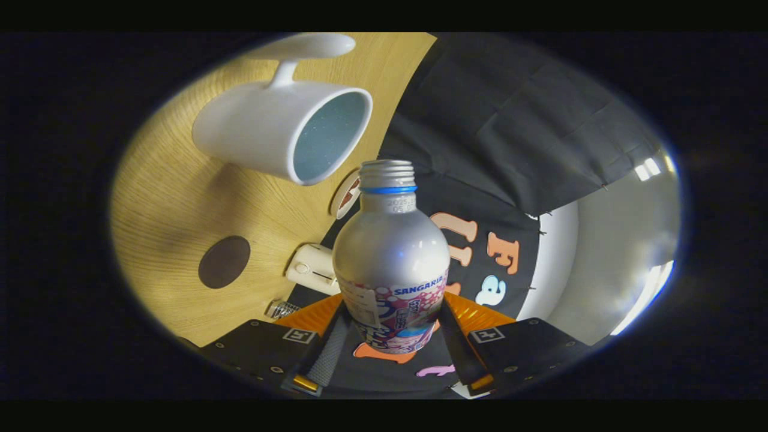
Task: Take the bottle from table, then pour the juice into the cup, finally place the bottle on the coaster
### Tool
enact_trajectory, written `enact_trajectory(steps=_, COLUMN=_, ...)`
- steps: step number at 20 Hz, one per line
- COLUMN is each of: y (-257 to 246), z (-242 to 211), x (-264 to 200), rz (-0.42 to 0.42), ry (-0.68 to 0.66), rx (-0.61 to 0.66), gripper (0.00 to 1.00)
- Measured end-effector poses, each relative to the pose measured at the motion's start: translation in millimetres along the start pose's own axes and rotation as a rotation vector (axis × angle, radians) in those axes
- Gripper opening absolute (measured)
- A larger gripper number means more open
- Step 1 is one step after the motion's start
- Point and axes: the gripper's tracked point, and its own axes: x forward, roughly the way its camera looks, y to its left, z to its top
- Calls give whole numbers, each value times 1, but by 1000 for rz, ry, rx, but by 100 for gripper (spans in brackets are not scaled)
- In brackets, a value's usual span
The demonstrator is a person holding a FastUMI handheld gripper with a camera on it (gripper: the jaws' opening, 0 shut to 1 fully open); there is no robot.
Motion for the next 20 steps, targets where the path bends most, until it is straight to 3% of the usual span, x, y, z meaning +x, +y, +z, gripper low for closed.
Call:
enact_trajectory(steps=3, y=13, z=0, x=2, rz=54, ry=1, rx=99, gripper=78)
enact_trajectory(steps=8, y=43, z=1, x=3, rz=199, ry=12, rx=464, gripper=78)
enact_trajectory(steps=20, y=79, z=-63, x=26, rz=267, ry=218, rx=1306, gripper=79)
